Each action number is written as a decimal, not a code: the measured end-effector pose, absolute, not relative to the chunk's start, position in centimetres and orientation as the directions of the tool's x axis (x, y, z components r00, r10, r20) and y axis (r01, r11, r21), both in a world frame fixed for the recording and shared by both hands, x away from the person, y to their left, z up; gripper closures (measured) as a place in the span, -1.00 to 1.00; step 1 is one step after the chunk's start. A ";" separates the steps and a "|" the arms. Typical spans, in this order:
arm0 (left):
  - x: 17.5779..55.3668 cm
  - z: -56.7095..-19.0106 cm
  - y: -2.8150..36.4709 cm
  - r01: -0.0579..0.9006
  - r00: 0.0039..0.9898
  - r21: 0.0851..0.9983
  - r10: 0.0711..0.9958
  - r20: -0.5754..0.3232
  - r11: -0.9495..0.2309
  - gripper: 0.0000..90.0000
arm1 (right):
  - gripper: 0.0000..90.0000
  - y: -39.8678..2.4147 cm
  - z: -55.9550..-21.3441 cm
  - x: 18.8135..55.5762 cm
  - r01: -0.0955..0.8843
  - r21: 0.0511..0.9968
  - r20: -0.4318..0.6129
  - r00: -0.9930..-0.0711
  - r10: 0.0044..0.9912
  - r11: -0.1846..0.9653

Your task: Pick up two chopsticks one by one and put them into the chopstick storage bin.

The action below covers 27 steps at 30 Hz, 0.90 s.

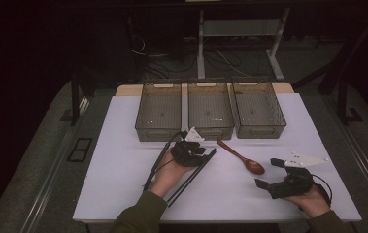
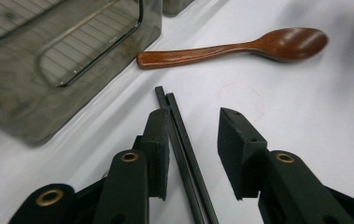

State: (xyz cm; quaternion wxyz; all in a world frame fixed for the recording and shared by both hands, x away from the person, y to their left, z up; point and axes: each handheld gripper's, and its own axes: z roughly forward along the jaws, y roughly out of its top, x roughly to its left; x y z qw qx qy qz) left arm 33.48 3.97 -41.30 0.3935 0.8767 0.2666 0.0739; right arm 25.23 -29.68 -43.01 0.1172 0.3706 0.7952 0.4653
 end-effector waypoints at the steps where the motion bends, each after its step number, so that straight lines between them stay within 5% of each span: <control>1: 33.2 -41.1 4.3 0.407 0.846 0.733 0.527 -0.078 -0.545 0.39 | -0.98 -29.7 -43.0 25.2 0.480 0.827 0.158 -0.698 0.698 0.293; 16: 28.6 -41.9 7.5 0.427 0.847 0.727 0.520 -0.112 -0.538 0.37 | -0.98 -29.7 -43.1 25.1 0.484 0.824 0.158 -0.697 0.699 0.296; 27: 26.8 -42.7 8.9 0.448 0.822 0.712 0.562 -0.091 -0.541 0.60 | -0.98 -29.6 -43.1 25.1 0.483 0.823 0.155 -0.696 0.701 0.297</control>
